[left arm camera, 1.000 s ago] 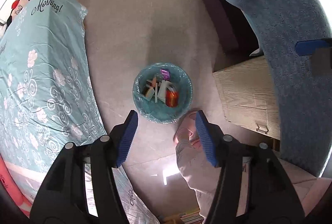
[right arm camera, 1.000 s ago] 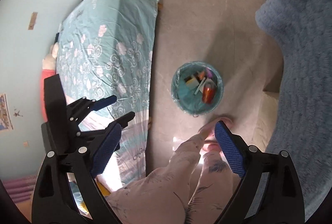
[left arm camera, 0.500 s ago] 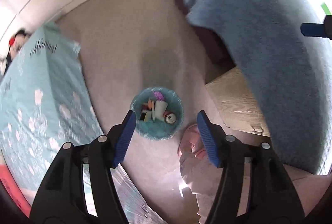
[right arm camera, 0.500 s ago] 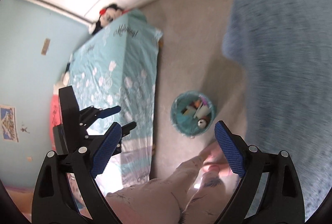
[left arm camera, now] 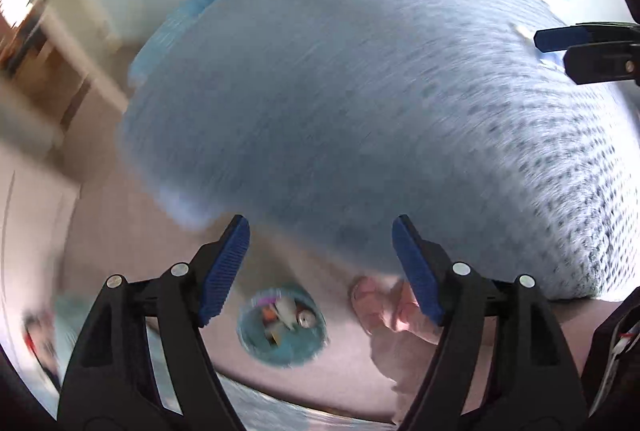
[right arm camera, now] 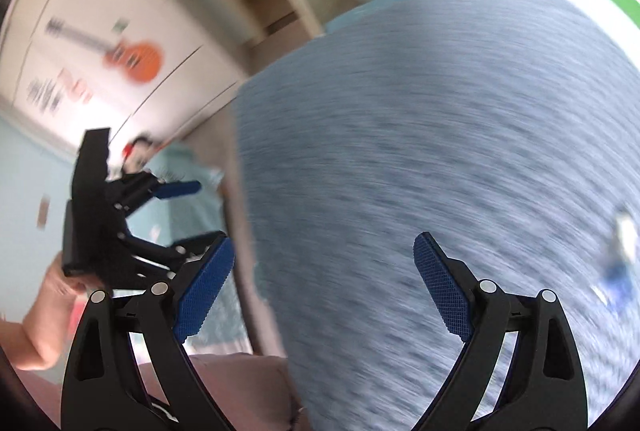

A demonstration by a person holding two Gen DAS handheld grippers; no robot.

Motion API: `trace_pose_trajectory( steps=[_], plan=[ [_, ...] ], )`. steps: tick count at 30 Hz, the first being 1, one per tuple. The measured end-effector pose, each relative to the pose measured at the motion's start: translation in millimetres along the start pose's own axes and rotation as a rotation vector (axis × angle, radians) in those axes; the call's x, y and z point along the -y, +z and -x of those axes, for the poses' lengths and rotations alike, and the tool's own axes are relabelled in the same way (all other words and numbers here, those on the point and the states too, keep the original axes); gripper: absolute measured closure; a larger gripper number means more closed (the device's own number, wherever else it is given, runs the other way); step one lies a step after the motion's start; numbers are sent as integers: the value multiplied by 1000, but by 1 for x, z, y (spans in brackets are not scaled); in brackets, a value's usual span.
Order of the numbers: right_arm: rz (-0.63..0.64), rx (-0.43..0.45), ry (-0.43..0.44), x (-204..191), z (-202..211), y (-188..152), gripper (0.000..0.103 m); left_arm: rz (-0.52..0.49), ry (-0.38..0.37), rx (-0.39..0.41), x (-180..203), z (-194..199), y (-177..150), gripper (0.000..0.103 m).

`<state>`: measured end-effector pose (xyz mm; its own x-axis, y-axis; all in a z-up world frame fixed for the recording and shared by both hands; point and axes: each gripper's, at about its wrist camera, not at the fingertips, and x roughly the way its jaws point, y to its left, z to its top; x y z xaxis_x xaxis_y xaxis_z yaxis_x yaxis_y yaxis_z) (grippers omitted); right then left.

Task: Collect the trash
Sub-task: 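Return both tools to the white box and blue bag on the bedspread, then grasp the small white box with the left tool while the right tool grasps the blue bag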

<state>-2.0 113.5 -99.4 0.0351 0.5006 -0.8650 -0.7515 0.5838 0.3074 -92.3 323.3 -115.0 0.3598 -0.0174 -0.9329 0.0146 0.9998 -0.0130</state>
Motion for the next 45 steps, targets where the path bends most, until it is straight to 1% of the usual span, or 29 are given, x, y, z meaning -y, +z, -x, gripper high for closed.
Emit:
trace_pose_trajectory(
  steps=[3, 5, 9, 10, 13, 15, 19, 21, 23, 26, 27, 31, 34, 37, 38, 39, 40, 42, 43, 44, 45],
  plan=[
    [-89, 51, -67, 45, 29, -17, 12, -138, -42, 27, 29, -6, 40, 28],
    [-150, 75, -109, 72, 46, -30, 12, -252, -56, 45, 55, -13, 69, 28],
    [-239, 108, -168, 114, 71, -53, 12, -438, -100, 51, 103, -30, 121, 28],
    [-261, 118, -179, 125, 76, -60, 13, -474, -107, 55, 113, -31, 129, 27],
    [-303, 136, -204, 146, 84, -70, 13, -601, -142, 57, 148, -41, 159, 27],
    [-341, 148, -209, 163, 85, -77, 12, -683, -193, 58, 172, -51, 177, 27],
    [-397, 169, -196, 190, 84, -81, 13, -807, -267, 43, 211, -75, 209, 27],
    [-417, 167, -190, 202, 79, -81, 13, -851, -302, 28, 230, -89, 224, 27],
    [-432, 165, -185, 210, 72, -79, 13, -879, -326, 11, 251, -106, 240, 27],
    [-450, 151, -171, 221, 61, -75, 23, -900, -363, -18, 271, -128, 257, 30],
    [-453, 147, -166, 224, 56, -74, 24, -906, -374, -31, 278, -135, 262, 31],
    [-454, 144, -171, 230, 43, -69, 24, -922, -402, -49, 298, -152, 271, 32],
    [-450, 137, -181, 235, 32, -61, 25, -919, -427, -58, 311, -159, 274, 35],
    [-435, 129, -190, 237, 24, -56, 29, -917, -422, -75, 321, -170, 273, 36],
    [-433, 125, -195, 237, 21, -55, 32, -909, -421, -80, 324, -174, 273, 37],
    [-435, 123, -199, 238, 18, -55, 36, -896, -424, -90, 326, -177, 273, 41],
    [-441, 120, -195, 239, 15, -55, 39, -886, -428, -100, 326, -180, 273, 44],
    [-453, 121, -192, 241, 9, -55, 46, -871, -428, -102, 324, -182, 270, 44],
    [-456, 120, -194, 242, 6, -55, 49, -873, -426, -95, 325, -183, 269, 45],
    [-460, 120, -194, 242, 4, -56, 56, -869, -428, -96, 324, -183, 269, 46],
    [-465, 121, -192, 243, 1, -57, 62, -863, -432, -99, 323, -182, 269, 53]
  ],
)
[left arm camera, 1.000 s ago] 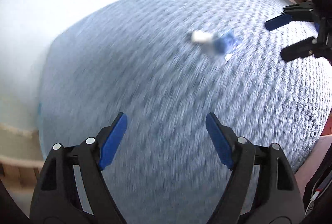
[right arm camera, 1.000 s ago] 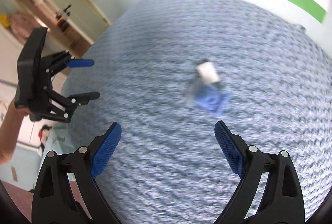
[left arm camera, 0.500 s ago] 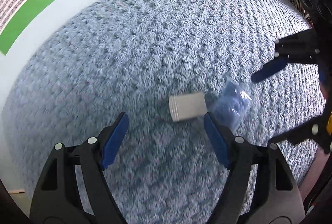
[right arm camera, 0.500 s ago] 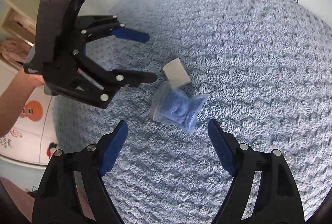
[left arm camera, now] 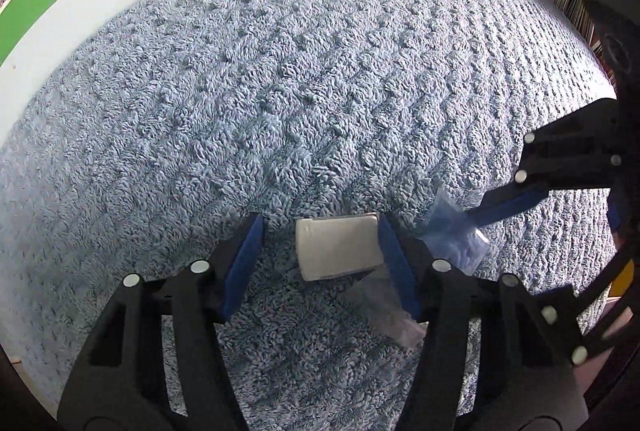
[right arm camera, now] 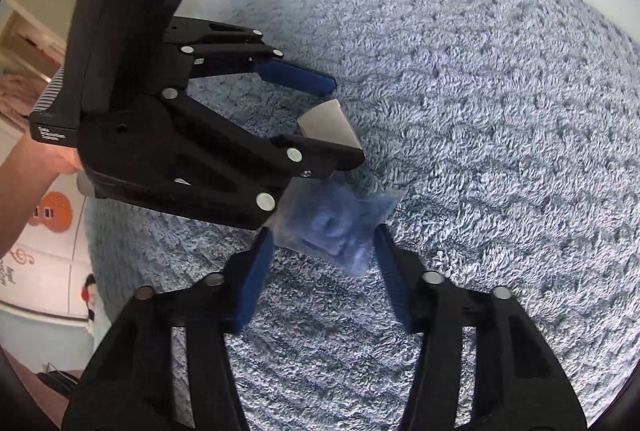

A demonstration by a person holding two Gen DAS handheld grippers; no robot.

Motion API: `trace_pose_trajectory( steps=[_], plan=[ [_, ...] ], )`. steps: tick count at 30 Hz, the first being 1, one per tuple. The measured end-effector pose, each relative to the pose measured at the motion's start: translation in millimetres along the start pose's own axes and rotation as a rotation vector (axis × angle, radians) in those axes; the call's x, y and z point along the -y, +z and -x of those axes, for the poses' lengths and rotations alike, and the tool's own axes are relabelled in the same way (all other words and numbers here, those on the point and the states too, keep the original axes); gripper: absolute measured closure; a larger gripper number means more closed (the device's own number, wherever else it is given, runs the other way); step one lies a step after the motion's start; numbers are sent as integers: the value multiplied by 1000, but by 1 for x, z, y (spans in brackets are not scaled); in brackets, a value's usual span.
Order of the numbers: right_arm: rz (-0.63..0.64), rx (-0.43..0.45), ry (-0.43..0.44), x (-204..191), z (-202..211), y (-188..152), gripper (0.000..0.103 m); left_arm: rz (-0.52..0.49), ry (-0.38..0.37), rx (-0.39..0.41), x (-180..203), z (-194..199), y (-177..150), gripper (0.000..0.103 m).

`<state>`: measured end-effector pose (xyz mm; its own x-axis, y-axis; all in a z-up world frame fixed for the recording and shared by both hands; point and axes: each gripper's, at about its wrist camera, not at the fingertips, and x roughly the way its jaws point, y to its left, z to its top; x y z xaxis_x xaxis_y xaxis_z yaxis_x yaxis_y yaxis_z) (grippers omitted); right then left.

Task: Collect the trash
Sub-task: 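Grasp the small white box with the left tool while the right tool grasps the blue bag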

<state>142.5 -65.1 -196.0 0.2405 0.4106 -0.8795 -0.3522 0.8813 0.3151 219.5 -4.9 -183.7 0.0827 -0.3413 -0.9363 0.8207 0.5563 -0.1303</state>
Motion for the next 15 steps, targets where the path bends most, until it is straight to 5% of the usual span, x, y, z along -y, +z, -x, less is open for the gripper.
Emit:
trace_pose_trajectory(
  steps=[1, 7, 15],
  plan=[
    [-8, 1, 10, 1, -1, 0, 65, 9, -15, 1, 0, 1, 0, 65],
    [-42, 17, 76, 7, 5, -3, 78, 48, -41, 9, -11, 21, -11, 84],
    [-72, 28, 84, 16, 23, -24, 79, 43, 3, 23, -6, 42, -28, 85]
  ],
)
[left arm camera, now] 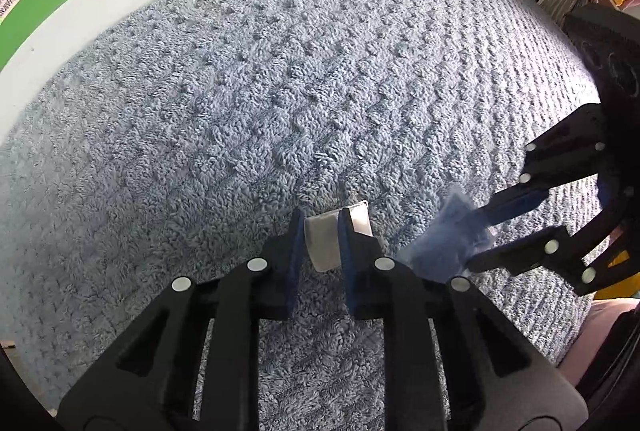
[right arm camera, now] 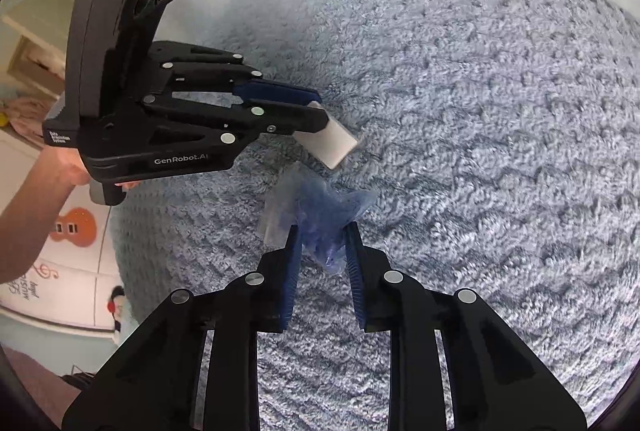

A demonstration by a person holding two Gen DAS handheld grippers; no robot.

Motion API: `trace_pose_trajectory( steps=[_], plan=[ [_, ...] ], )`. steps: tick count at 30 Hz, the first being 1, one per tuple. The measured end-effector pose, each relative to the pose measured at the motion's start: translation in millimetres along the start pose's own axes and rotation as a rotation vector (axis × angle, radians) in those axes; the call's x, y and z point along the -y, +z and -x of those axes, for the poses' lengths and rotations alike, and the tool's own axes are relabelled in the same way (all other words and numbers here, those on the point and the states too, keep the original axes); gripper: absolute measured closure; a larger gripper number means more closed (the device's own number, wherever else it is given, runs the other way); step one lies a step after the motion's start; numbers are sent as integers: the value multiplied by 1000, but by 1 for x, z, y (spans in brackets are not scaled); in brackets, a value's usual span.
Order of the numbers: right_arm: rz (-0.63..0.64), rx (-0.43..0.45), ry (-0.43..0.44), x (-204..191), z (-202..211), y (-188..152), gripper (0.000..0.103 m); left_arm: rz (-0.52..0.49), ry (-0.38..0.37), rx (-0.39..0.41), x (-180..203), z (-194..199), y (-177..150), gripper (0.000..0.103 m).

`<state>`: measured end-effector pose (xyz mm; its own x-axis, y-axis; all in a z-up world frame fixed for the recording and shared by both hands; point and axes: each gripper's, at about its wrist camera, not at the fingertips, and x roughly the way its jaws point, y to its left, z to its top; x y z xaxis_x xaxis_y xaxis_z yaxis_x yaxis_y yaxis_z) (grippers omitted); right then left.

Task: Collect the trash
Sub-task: 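Grasp the small white box with the left tool while the right tool grasps the blue bag, then carry the white box and blue bag to the teal wastebasket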

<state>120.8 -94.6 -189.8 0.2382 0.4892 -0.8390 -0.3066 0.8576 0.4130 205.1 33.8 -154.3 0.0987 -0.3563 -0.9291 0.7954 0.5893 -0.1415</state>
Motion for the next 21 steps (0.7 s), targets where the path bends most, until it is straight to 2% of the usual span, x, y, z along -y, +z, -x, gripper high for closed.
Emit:
trace_pose_trajectory(
  steps=[2, 3, 4, 9, 13, 14, 15, 17, 20, 21],
  plan=[
    [-15, 2, -8, 8, 4, -5, 79, 0, 38, -19, 2, -4, -1, 60],
    [-21, 4, -4, 12, 6, -8, 79, 1, 46, -24, 3, -6, -1, 42],
    [-24, 3, -6, 16, 11, -13, 79, -5, 58, -21, 5, -8, -2, 38],
    [-45, 10, -35, 35, 20, -24, 79, -20, 81, -40, 16, -18, -1, 37],
    [-28, 22, -64, 37, 20, -24, 76, 10, 87, -59, 16, -21, 0, 49],
    [-31, 25, -66, 37, 20, -25, 67, 15, 94, -60, 13, -23, 2, 52],
    [-39, 26, -54, 34, 16, -25, 50, 22, 96, -60, 11, -24, 4, 55],
    [-49, 30, -51, 34, 9, -20, 35, 45, 82, -58, 4, -23, 6, 56],
    [-42, 30, -51, 27, 0, -17, 35, 42, 96, -60, 3, -23, 6, 56],
    [-39, 23, -50, 26, -3, -17, 41, 42, 99, -61, 2, -21, 5, 56]
  ],
)
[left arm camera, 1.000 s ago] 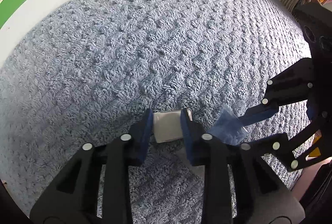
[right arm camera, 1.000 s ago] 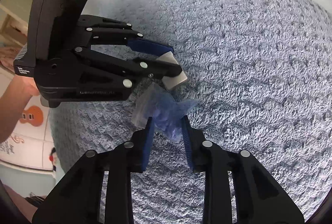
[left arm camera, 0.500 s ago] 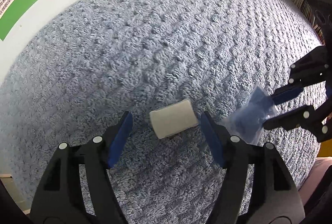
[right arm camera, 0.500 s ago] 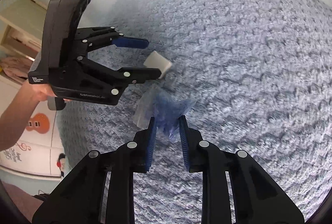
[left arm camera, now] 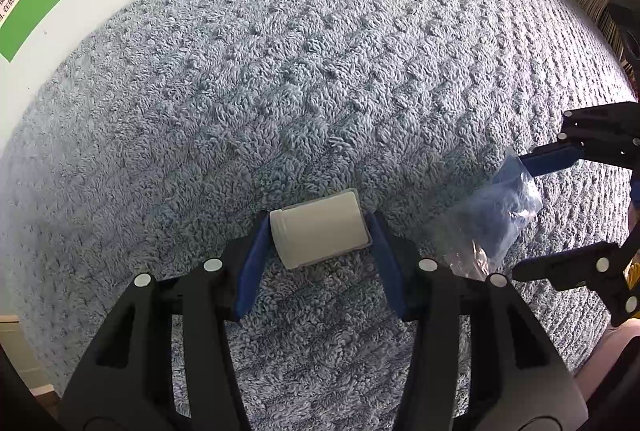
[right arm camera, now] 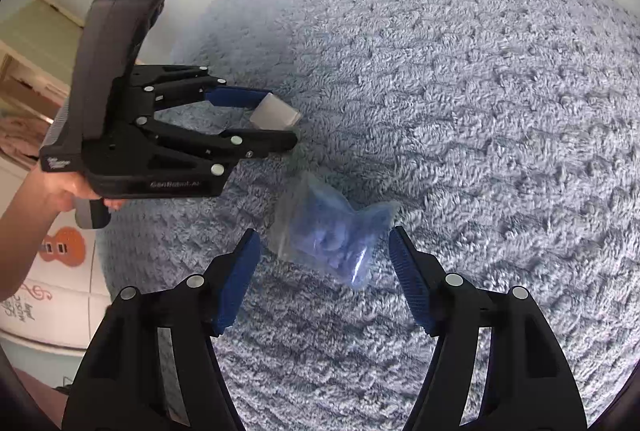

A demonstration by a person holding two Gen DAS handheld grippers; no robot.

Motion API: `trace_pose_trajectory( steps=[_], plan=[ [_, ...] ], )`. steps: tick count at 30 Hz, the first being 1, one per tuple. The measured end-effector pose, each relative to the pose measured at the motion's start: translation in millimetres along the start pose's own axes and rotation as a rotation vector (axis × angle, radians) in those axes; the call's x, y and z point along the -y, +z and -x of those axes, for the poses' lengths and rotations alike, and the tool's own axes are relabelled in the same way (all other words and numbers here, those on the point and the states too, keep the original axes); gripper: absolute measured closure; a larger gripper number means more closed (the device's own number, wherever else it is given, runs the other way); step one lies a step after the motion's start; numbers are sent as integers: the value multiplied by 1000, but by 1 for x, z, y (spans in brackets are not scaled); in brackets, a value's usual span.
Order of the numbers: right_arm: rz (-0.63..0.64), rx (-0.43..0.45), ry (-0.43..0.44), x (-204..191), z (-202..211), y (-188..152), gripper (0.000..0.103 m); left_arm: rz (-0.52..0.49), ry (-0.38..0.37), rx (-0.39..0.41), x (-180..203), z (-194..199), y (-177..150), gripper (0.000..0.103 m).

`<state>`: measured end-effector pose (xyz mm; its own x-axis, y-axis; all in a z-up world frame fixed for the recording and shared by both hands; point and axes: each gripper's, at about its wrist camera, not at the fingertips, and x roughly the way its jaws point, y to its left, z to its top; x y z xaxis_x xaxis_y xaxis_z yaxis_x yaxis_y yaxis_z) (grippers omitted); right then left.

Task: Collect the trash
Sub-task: 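Carry the white box and blue bag to the teal wastebasket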

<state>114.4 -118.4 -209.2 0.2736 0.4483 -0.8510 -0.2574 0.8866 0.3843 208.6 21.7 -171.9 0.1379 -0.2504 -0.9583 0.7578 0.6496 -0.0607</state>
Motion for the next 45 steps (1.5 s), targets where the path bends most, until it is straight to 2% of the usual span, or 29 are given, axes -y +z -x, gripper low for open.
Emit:
trace_pose_trajectory(
  steps=[1, 2, 4, 6, 7, 13, 16, 18, 21, 27, 31, 36, 41, 45],
  plan=[
    [11, -11, -11, -2, -3, 0, 50, 6, -4, -1, -2, 1, 0, 56],
    [28, -28, -33, -5, -8, 2, 65, 18, -9, -1, -3, 3, -2, 56],
    [36, -32, -27, -8, -11, 6, 65, 35, -3, 6, -3, 11, -8, 56],
    [31, -21, -11, -9, -6, 7, 77, 48, 9, 16, -5, 22, -16, 56],
    [23, -14, 3, -9, -2, 9, 79, 60, 15, 22, -8, 29, -20, 56],
    [47, 10, 76, -20, 19, 18, 80, 159, 86, 65, -21, 74, -63, 56],
    [71, 14, 139, -43, 22, 23, 80, 229, 133, 92, -25, 99, -97, 56],
    [107, 13, 171, -63, 22, 27, 80, 267, 163, 103, -30, 112, -108, 56],
    [179, -14, 217, -94, 17, 29, 80, 346, 208, 118, -34, 134, -143, 56],
    [353, -131, 319, -179, -19, 17, 80, 530, 296, 127, -33, 166, -229, 56],
    [491, -245, 389, -241, -45, -6, 80, 712, 332, 109, -24, 179, -310, 56],
    [654, -389, 457, -313, -78, -47, 80, 969, 348, 47, 8, 183, -418, 56],
    [796, -504, 503, -369, -108, -88, 80, 1183, 356, 30, 44, 187, -495, 56],
    [902, -581, 510, -406, -114, -122, 80, 1316, 354, 20, 72, 182, -535, 56]
  ],
)
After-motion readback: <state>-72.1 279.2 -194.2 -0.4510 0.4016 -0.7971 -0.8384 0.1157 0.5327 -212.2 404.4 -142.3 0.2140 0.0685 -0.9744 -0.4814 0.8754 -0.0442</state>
